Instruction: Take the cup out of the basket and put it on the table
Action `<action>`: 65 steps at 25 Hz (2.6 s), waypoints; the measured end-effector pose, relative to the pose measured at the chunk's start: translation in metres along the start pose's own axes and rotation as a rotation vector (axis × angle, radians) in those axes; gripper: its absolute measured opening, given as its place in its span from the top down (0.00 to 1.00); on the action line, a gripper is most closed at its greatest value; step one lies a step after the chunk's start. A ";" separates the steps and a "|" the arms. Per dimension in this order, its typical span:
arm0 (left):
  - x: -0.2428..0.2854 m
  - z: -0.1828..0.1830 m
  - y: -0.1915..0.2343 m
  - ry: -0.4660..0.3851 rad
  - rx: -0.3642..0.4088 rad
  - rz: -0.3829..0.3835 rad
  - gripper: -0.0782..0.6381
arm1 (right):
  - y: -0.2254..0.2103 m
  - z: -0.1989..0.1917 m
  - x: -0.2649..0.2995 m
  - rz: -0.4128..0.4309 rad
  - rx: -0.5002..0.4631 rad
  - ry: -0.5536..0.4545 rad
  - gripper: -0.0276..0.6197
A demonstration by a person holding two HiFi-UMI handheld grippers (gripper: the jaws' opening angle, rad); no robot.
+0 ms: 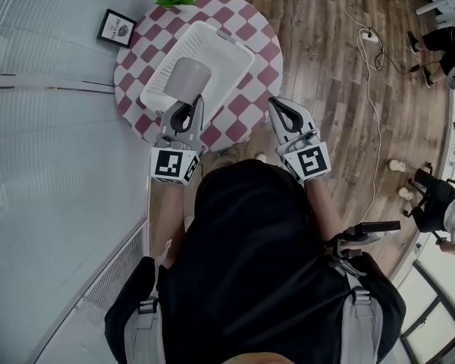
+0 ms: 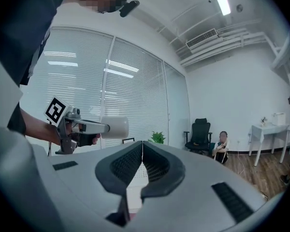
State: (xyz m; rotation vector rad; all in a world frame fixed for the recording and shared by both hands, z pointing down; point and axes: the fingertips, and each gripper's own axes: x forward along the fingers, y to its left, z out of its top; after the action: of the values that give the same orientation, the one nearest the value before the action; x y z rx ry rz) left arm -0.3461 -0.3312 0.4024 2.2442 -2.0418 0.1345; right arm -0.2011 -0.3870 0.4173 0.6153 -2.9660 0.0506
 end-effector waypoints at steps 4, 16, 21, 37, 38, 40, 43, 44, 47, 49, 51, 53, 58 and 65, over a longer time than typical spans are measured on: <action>-0.004 0.017 -0.005 -0.081 0.016 -0.004 0.85 | 0.007 0.015 0.004 0.029 -0.013 -0.040 0.94; 0.001 0.020 -0.032 -0.141 0.039 -0.066 0.85 | 0.022 0.029 0.009 0.066 -0.007 -0.091 0.94; 0.004 0.018 -0.043 -0.163 0.022 -0.098 0.85 | 0.029 0.029 0.012 0.085 -0.010 -0.090 0.94; 0.003 -0.003 -0.057 -0.121 0.024 -0.151 0.85 | 0.055 0.006 0.026 0.179 0.002 -0.069 0.94; 0.002 -0.003 -0.057 -0.123 0.025 -0.149 0.85 | 0.055 0.005 0.026 0.181 0.006 -0.068 0.94; 0.001 -0.006 -0.057 -0.122 0.025 -0.148 0.85 | 0.056 0.003 0.026 0.182 0.007 -0.063 0.94; 0.001 -0.010 -0.056 -0.121 0.032 -0.147 0.85 | 0.057 0.002 0.027 0.182 -0.001 -0.062 0.94; 0.001 -0.011 -0.056 -0.124 0.036 -0.147 0.85 | 0.057 0.002 0.028 0.182 -0.004 -0.066 0.94; 0.000 -0.015 -0.059 -0.112 0.036 -0.154 0.85 | 0.058 0.000 0.027 0.181 -0.003 -0.060 0.94; 0.000 -0.020 -0.058 -0.106 0.037 -0.158 0.85 | 0.059 -0.002 0.028 0.183 -0.008 -0.056 0.94; -0.001 -0.025 -0.057 -0.110 0.032 -0.163 0.85 | 0.061 -0.006 0.030 0.181 -0.017 -0.057 0.94; -0.002 -0.032 -0.058 -0.109 0.015 -0.172 0.85 | 0.063 -0.015 0.028 0.173 -0.025 -0.036 0.94; -0.001 -0.036 -0.050 -0.095 -0.015 -0.175 0.85 | 0.064 -0.035 0.038 0.165 -0.010 0.041 0.94; -0.002 -0.046 -0.055 -0.110 0.026 -0.207 0.85 | 0.064 -0.030 0.039 0.157 -0.017 0.001 0.94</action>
State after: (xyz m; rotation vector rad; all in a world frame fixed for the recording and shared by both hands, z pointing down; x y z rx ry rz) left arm -0.2918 -0.3177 0.4465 2.5135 -1.8512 0.0214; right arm -0.2591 -0.3418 0.4512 0.3790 -3.0039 0.0393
